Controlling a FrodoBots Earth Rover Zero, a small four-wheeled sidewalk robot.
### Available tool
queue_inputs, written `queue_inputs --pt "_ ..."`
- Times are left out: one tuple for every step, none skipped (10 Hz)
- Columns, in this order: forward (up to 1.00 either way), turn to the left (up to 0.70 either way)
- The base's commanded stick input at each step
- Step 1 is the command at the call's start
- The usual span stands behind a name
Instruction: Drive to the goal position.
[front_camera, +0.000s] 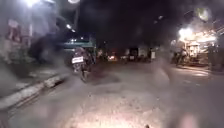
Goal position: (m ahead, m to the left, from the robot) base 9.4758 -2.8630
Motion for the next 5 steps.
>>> queue_inputs --pt "0.70 0.00" --pt "0.70 0.00" --pt "0.70 0.00" --pt "0.70 -0.10" --pt "0.70 -0.29"
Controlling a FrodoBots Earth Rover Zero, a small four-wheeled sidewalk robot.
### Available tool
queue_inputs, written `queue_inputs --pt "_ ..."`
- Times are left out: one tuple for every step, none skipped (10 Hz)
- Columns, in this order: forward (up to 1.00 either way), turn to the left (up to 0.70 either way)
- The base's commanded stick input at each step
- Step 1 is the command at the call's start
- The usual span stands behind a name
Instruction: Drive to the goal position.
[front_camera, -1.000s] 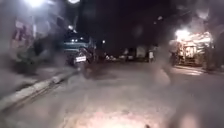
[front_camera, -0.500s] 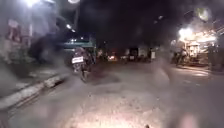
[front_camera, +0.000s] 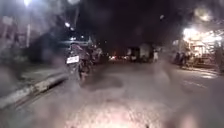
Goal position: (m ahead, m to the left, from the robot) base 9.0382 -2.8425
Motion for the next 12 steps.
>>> queue_inputs --pt "0.70 -0.31" --pt "0.70 -0.22" --pt "0.69 -0.08" --pt "0.67 0.00" --pt "0.67 0.00" --pt "0.70 0.00" --pt "0.70 0.00" --pt "0.70 0.00" --pt "0.70 0.00" --pt "0.70 0.00" --pt "0.70 0.00" --pt "0.70 0.00"
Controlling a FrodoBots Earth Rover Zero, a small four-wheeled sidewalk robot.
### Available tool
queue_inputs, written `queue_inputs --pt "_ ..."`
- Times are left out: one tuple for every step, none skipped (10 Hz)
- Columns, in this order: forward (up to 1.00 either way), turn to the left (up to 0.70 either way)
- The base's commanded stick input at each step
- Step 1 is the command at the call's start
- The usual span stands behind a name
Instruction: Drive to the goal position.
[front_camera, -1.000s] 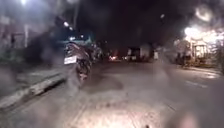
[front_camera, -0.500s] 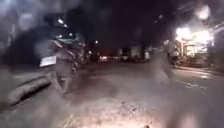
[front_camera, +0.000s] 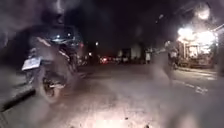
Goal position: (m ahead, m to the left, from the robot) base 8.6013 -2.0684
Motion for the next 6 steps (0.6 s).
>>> queue_inputs --pt "0.70 0.00" --pt "0.70 0.00" --pt "0.70 0.00" --pt "0.70 0.00" --pt "0.70 0.00" --pt "0.70 0.00"
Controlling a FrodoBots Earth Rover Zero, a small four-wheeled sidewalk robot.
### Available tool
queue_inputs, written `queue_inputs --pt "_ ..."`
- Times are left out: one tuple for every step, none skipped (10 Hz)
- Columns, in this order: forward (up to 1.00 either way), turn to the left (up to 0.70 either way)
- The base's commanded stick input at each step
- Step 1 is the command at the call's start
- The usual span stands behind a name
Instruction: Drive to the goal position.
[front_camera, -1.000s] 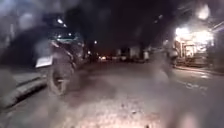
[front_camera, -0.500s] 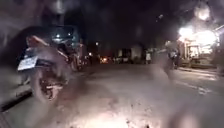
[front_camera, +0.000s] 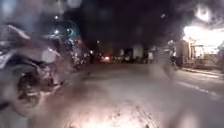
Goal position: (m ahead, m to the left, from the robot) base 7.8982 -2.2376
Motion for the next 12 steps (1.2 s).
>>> queue_inputs --pt "0.70 0.00" --pt "0.00 0.00" --pt "0.00 0.00" --pt "0.00 0.00" --pt "0.00 0.00" --pt "0.00 0.00" --pt "0.00 0.00" --pt "0.00 0.00" --pt "0.00 0.00" --pt "0.00 0.00" --pt "0.33 0.00" --pt "0.58 0.00"
